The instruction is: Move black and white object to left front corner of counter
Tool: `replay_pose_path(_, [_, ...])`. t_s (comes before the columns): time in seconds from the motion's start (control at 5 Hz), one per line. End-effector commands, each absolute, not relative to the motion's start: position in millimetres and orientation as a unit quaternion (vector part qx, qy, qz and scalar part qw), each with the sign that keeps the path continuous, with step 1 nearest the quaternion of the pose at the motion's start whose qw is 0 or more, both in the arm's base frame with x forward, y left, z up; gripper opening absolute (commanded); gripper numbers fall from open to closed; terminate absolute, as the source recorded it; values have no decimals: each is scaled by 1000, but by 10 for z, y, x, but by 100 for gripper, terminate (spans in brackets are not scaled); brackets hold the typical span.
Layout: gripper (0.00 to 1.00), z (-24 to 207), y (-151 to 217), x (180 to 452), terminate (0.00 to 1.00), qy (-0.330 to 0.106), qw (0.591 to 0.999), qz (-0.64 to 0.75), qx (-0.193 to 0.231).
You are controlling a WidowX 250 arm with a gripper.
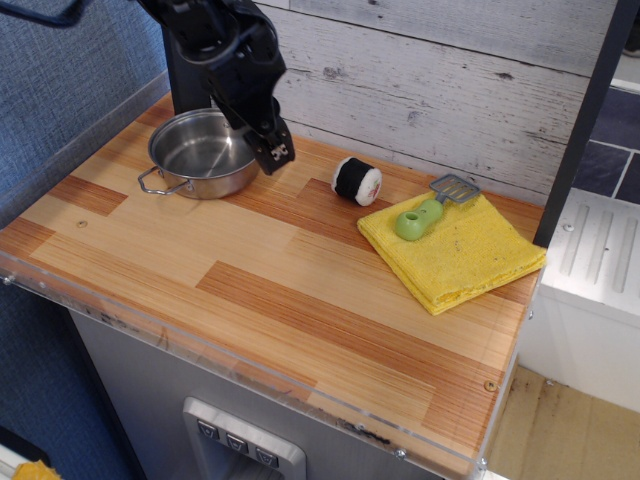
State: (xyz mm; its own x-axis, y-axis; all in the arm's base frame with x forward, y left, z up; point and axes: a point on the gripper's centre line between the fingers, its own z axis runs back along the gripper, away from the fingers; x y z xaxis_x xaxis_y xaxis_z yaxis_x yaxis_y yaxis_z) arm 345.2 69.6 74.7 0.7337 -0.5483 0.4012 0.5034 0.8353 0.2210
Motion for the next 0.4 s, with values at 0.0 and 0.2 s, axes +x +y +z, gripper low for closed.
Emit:
replay_pose_path(0.0, [100, 843, 469, 3694, 0, -263, 910, -317, 44])
replay_pose_path(0.2, [100, 789, 324, 3832, 0, -263, 901, -343, 41])
